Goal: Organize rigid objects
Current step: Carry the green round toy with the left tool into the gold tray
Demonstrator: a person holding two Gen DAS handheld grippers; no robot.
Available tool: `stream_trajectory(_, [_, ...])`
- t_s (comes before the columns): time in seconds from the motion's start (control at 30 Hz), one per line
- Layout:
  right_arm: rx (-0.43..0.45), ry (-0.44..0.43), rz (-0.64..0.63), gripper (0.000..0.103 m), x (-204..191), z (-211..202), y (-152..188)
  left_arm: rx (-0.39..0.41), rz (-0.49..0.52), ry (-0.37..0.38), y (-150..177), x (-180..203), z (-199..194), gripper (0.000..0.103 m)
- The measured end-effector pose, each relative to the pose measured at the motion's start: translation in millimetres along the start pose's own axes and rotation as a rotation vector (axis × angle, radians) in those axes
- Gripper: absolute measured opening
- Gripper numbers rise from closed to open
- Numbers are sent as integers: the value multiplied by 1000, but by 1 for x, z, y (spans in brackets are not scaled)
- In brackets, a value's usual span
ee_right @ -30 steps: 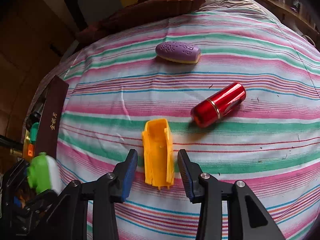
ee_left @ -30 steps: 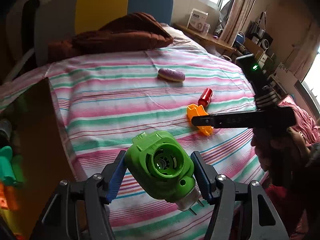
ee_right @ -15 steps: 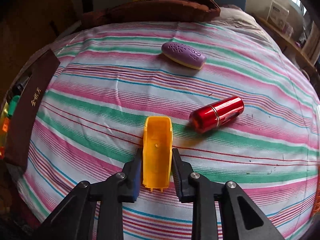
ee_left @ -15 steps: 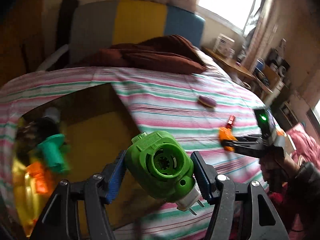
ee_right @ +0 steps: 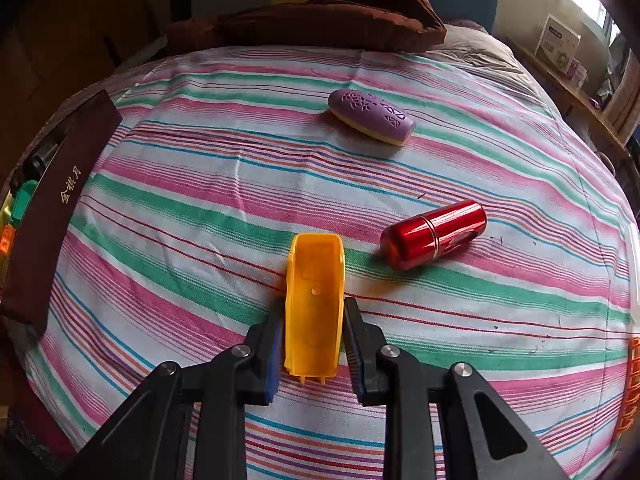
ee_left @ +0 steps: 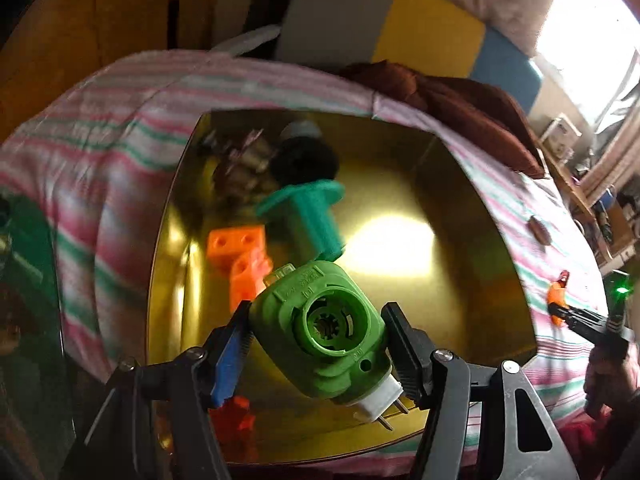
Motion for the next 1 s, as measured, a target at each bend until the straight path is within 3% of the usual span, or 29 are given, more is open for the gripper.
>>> stream_trajectory(0.2, [3, 7, -6, 26, -1, -2, 0, -54, -3, -28, 15, -6, 16, 65])
stream_trajectory(0.4, [3, 8, -6, 26, 0, -2, 0, -43, -7, -50, 14, -8, 13, 68])
stream_trajectory(0.63, [5, 12, -8, 26, -1, -2, 0, 0, -5, -89, 12, -14, 0, 70])
stream_trajectory(0.8, [11, 29, -32, 26, -3, -2, 1, 94, 51, -159, 3, -4, -23, 70])
stream_trajectory(1.0, [16, 47, -60, 26, -5, -2, 2, 154, 68, -179, -4, 0, -38, 72])
Point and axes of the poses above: each gripper's, at about its wrist camera, not at the fingertips, and z roughly the way its jaws point, x to its right, y to its underside, the point moved 5 cm from there along z, roughly the way its jaws point
